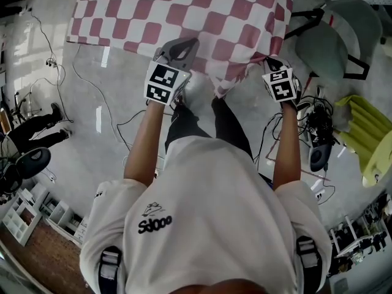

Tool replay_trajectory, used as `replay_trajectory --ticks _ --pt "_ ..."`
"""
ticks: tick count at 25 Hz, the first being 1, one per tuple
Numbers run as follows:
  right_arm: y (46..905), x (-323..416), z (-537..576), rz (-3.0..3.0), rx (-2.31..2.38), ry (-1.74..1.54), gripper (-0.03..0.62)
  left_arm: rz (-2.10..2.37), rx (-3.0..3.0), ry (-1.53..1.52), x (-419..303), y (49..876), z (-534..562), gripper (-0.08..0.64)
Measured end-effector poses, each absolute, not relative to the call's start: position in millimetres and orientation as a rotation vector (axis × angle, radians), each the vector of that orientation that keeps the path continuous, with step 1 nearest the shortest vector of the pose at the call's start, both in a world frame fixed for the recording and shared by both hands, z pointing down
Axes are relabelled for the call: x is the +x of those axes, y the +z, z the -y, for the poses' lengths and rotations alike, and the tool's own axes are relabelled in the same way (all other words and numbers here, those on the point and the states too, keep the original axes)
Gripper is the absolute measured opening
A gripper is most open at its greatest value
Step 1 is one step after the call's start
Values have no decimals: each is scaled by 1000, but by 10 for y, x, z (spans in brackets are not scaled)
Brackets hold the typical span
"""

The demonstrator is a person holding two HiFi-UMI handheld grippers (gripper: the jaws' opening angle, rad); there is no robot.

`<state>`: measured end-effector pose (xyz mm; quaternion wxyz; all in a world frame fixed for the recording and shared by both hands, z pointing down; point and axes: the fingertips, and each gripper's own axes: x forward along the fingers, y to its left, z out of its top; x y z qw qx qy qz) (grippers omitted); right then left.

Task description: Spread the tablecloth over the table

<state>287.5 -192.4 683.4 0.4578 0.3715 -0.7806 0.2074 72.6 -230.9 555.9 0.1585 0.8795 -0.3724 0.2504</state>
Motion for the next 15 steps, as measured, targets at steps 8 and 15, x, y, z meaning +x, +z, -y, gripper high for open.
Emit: replay_trajectory --ticks 8,15 --pt "6949 2953 1790 1862 1008 600 59 1011 2526 738 649 5615 2215 28" --pt "6850 2848 1617 1845 1070 637 120 960 2545 743 561 5613 2175 28"
